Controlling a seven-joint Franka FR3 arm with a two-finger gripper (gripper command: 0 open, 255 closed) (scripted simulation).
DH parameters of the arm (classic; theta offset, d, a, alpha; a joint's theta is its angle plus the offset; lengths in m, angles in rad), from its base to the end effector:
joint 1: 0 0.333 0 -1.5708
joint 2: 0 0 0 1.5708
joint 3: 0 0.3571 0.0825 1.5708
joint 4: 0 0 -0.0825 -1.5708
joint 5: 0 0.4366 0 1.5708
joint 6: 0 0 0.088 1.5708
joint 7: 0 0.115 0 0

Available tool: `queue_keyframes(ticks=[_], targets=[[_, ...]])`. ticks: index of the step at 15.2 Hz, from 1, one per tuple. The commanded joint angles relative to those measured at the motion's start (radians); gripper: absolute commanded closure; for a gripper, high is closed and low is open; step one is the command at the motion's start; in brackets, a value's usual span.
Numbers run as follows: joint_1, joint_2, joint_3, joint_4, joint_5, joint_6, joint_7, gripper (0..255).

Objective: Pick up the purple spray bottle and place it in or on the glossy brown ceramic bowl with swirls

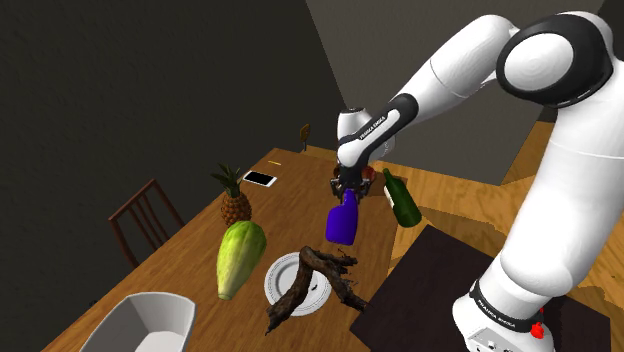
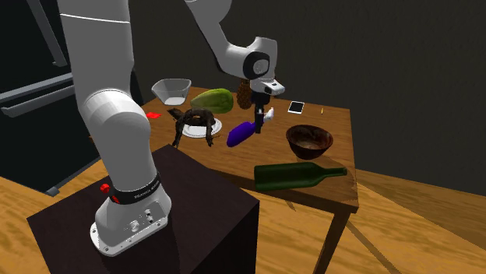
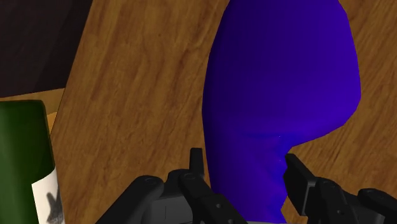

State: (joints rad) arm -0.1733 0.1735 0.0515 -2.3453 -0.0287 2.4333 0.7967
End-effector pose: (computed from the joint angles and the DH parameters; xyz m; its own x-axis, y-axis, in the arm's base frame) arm 0.5385 -0.0657 0.2420 0.6222 -0.7810 -0.0539 -0.7782 -0.6245 0.0664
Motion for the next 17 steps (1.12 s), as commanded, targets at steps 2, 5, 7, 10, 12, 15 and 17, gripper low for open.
queue_keyframes(ticks=[2, 5, 7, 10, 12, 15, 17], targets=[[-0.001, -0.035, 0.001, 0.005, 0.004, -0.04, -0.003, 255], [-0.001, -0.067, 0.002, 0.013, 0.007, -0.079, -0.006, 255], [-0.001, -0.087, 0.002, 0.019, 0.009, -0.106, -0.007, 255], [-0.001, -0.116, 0.002, 0.029, 0.012, -0.145, -0.01, 255], [-0.002, -0.129, 0.002, 0.035, 0.013, -0.164, -0.011, 255], [-0.033, -0.063, -0.026, 0.12, 0.006, -0.182, -0.066, 255], [-0.053, -0.018, -0.043, 0.181, 0.004, -0.198, -0.103, 255]])
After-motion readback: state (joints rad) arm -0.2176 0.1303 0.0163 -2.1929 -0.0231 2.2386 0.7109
